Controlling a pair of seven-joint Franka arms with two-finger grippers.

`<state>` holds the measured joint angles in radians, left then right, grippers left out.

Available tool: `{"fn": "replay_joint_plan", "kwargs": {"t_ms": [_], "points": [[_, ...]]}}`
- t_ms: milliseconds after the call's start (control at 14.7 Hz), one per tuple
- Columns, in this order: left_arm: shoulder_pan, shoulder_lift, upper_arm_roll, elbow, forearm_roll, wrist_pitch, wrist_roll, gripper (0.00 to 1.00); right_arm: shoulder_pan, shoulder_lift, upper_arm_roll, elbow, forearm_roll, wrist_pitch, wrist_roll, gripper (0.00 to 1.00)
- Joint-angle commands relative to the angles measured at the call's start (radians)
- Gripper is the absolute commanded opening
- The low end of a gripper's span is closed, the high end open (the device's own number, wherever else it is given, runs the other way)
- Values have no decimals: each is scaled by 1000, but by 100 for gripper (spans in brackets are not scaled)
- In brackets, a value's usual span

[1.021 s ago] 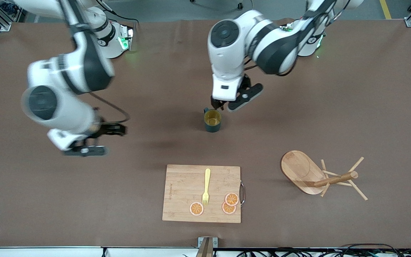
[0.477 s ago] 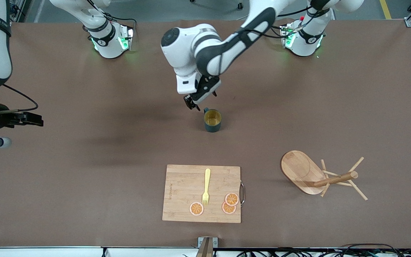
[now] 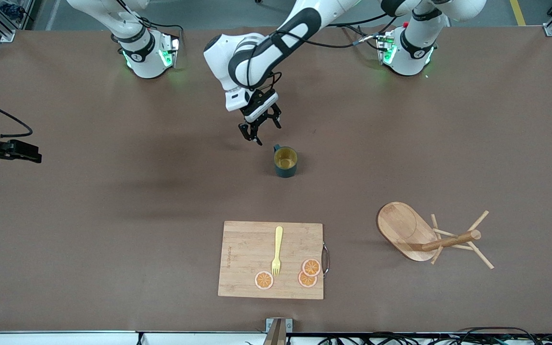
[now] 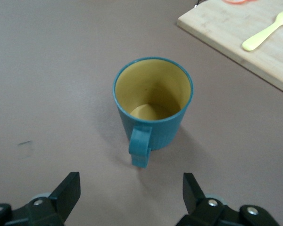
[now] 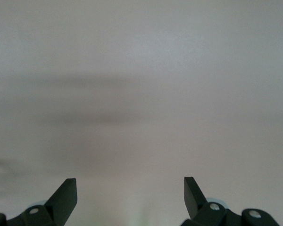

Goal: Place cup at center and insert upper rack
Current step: 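Grasp the mug handle with the left gripper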

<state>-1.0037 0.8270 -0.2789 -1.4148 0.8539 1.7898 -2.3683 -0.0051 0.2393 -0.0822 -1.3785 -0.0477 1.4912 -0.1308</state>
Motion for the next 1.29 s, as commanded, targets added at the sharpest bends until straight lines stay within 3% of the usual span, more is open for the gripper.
{"fn": "replay_joint_plan", "kwargs": {"t_ms": [0,340,613,817,953,1226], "points": [[-26,43,23,27,88,-26,-25,89,-13,-3,25,13,0,-19,14,100],[-27,89,43,27,204,-27,-26,68,-16,-27,24,3,49,-92,42,100],[-33,110,55,28,209,-27,-25,52,-10,-83,22,-45,75,-83,43,100],[-33,113,55,28,208,-27,-19,20,-7,-104,24,-59,77,-81,68,100],[-33,110,55,31,206,-27,-9,4,11,-124,30,-62,75,-83,152,100],[-9,34,52,39,134,-27,13,0,14,-147,25,-62,74,-77,137,100]]}}
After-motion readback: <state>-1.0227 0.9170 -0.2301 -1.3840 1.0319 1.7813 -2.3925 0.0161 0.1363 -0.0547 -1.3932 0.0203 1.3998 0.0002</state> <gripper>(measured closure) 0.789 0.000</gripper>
